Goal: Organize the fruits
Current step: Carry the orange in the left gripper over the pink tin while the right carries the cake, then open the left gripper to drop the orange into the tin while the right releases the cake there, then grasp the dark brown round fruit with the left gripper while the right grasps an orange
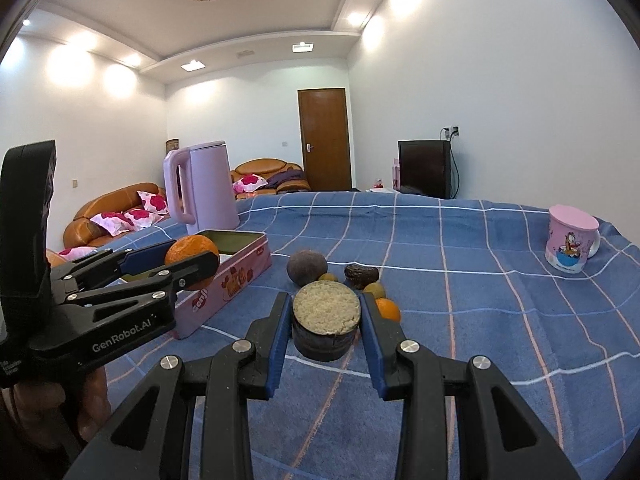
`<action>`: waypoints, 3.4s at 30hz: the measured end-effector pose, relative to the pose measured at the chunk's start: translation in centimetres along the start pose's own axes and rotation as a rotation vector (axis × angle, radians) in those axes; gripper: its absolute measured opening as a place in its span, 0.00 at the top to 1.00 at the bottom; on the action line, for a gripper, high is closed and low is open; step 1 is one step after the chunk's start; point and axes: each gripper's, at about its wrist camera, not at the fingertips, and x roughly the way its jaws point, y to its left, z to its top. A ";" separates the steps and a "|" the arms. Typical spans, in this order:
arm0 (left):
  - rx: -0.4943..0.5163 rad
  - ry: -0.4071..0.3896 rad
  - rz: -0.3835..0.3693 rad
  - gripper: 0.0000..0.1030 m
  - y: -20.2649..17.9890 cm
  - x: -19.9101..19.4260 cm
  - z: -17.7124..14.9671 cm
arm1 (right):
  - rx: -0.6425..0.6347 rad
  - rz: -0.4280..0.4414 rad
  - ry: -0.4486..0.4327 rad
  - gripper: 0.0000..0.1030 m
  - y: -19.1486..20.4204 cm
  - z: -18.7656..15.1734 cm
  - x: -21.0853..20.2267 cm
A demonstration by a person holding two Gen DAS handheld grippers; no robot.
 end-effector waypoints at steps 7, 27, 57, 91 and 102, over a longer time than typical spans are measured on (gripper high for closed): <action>-0.025 0.032 0.049 0.53 2.2 0.6 0.5 | -0.035 0.048 0.004 0.65 1.8 2.4 1.2; -0.098 0.167 0.209 0.53 11.5 4.8 0.9 | -0.149 0.175 0.125 0.65 9.9 6.3 10.7; -0.133 0.226 0.186 0.33 12.6 5.6 0.4 | -0.129 0.225 0.238 0.50 10.8 5.2 13.5; 0.054 0.386 -0.121 0.29 -3.4 9.4 0.1 | 0.089 -0.201 0.189 0.44 -6.0 2.0 5.0; 0.021 0.456 -0.185 0.61 -3.6 11.4 -0.2 | 0.122 -0.138 0.298 0.44 -5.3 1.8 8.5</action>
